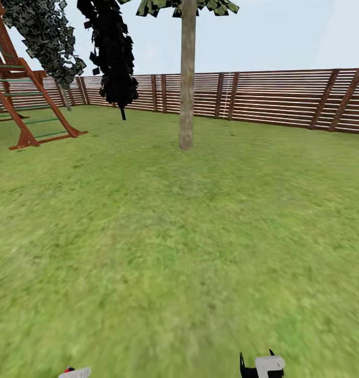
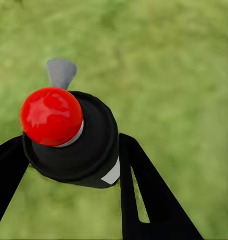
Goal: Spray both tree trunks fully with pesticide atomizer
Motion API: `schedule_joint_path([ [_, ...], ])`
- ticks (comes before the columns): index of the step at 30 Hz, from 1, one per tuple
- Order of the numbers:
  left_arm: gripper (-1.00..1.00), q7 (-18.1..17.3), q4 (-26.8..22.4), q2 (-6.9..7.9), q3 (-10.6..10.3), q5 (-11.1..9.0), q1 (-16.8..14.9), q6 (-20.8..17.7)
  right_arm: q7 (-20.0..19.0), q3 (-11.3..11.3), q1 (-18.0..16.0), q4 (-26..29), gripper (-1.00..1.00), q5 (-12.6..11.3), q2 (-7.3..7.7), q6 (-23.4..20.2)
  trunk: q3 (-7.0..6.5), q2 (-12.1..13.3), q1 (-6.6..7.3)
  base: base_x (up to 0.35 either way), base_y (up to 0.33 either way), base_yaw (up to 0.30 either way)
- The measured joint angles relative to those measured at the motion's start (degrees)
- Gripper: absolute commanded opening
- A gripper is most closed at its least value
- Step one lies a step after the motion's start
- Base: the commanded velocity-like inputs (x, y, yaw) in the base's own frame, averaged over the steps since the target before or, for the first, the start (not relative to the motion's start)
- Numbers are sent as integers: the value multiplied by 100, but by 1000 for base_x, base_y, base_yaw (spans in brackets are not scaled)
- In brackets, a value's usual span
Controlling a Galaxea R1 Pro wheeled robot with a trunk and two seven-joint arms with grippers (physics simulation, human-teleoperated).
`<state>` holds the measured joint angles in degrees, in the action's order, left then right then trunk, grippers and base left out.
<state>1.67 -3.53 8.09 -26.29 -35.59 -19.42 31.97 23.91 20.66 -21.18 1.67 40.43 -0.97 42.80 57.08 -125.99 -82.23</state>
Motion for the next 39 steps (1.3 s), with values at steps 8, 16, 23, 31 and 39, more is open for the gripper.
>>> schedule_joint_path([
  [8,-100,0,2,0,0,0,0,1,0,0,-3,0,100,0,0,0,0,0,0,340,0,0],
  [16,-100,0,1,0,0,0,0,2,0,0,-2,0,100,0,0,0,0,0,0,339,0,0],
  [23,-100,0,1,0,0,0,0,2,0,0,-1,0,100,0,0,0,0,0,0,339,0,0],
  [31,-100,0,2,0,0,0,0,2,0,0,0,0,100,0,0,0,0,0,0,340,0,0],
  [39,-100,0,1,0,0,0,0,2,0,0,0,0,100,0,0,1,0,0,0,340,0,0],
])
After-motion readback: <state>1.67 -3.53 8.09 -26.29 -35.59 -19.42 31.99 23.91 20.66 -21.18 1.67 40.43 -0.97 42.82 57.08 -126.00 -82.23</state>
